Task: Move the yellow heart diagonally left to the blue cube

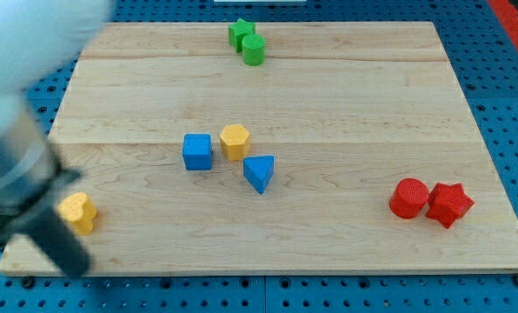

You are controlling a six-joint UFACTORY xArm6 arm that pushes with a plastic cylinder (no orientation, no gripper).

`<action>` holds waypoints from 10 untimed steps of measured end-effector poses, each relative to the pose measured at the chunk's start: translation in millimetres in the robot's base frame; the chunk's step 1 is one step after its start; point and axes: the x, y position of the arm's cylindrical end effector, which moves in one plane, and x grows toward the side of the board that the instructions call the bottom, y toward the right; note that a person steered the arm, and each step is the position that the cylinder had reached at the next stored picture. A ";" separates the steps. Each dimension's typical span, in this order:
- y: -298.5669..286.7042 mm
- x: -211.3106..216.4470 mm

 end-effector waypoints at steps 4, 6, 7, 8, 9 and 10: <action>-17.2 -80.9; -24.1 -80.7; -45.8 -74.1; -48.6 -43.5; 3.9 -41.7; 44.9 -68.5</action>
